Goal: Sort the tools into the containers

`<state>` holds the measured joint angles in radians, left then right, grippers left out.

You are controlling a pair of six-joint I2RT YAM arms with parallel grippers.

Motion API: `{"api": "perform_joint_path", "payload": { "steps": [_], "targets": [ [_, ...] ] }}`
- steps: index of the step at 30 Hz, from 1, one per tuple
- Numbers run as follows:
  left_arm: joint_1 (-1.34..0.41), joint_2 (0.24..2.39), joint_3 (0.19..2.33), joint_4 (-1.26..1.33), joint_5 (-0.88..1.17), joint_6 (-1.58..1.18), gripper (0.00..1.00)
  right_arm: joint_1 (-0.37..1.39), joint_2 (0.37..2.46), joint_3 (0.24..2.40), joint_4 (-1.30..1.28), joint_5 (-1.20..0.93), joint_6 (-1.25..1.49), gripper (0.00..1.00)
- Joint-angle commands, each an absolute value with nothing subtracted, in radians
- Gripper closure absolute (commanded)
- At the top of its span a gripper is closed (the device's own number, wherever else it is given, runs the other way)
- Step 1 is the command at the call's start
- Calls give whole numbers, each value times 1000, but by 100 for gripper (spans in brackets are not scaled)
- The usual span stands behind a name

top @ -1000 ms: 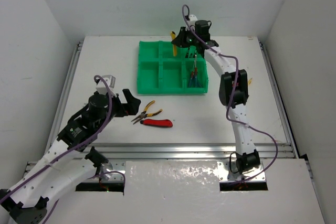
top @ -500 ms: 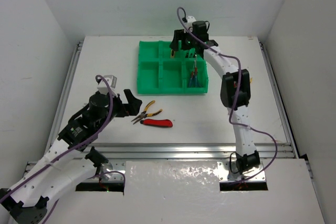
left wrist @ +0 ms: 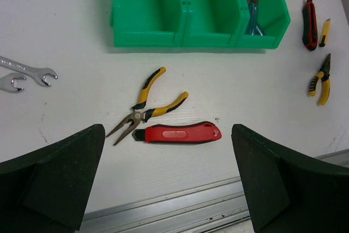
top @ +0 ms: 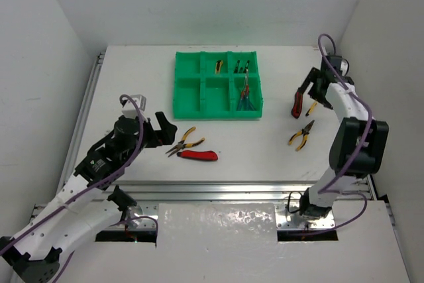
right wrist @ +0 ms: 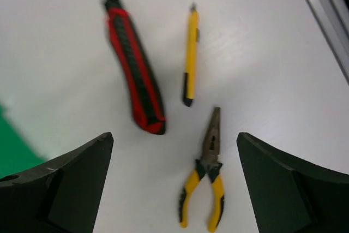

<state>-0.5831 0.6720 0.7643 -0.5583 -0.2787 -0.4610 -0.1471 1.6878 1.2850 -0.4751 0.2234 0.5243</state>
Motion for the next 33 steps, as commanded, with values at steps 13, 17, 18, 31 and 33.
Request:
{"api": "perform_joint_path", "payload": {
  "steps": [13,17,18,31,33],
  "targets": [
    [-580,663,773,-514,-224,-445,0,-216,2002,1427,-505,229,531,43],
    [-580,669,772,-509,-210,-440,0,-219,2002,1425,-469,227,520,44],
    [-580,670,772,-509,-209,-439,0,-219,2002,1427,-463,229,519,44],
    [-581,663,772,-506,-202,-436,0,-218,1991,1394,-419,232,497,52],
    [-581,658,772,-505,-199,-436,0,-218,1967,1330,-339,216,480,52]
  ]
}}
